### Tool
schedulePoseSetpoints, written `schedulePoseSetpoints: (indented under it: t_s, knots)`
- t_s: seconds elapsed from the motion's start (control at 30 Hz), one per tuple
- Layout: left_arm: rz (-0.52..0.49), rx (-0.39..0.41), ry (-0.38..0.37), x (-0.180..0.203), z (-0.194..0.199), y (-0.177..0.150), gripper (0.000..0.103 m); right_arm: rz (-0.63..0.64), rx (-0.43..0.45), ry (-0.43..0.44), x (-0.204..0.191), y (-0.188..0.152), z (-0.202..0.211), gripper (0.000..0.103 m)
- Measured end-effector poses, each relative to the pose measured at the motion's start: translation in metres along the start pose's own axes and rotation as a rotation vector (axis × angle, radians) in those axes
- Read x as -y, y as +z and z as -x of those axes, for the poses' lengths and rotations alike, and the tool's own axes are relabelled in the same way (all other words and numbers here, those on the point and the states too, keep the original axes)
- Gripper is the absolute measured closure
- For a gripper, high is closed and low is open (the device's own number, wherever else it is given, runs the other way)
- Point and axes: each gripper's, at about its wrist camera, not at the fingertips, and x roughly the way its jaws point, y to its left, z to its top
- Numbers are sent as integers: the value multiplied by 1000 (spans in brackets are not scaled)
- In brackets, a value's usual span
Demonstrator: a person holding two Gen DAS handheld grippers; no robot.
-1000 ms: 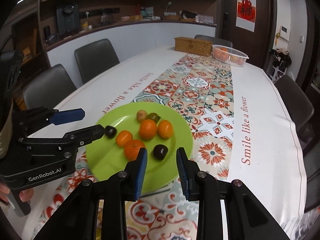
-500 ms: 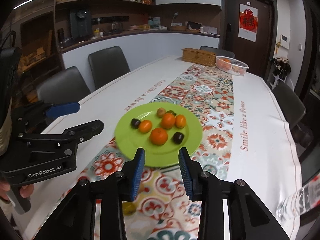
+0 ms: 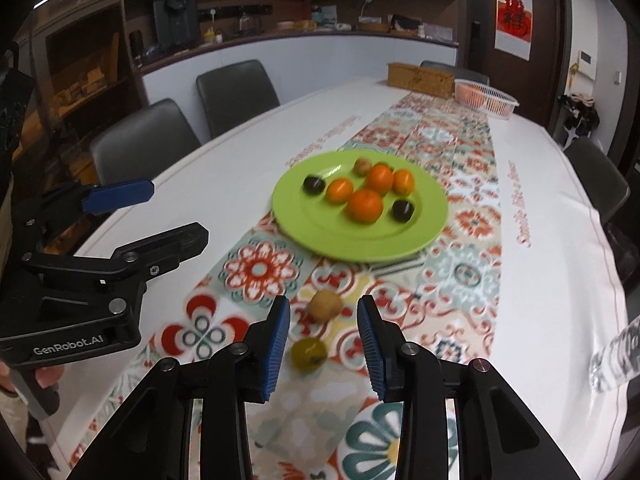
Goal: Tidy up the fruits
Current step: 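Withdraw both tools from the plate toward the last two fruits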
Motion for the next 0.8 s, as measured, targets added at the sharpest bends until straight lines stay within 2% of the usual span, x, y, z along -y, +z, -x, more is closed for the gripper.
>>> schedulePoseSetpoints:
  t_s: [0.37,0.8]
  knots:
    - [-13,-78,-9,4,-15,-31,28,-7,-106,41,-6,-19,-29,67]
    - [-6,-124,-31,4,-29,-37,28,2,-168,30,-6,-24,-50,67]
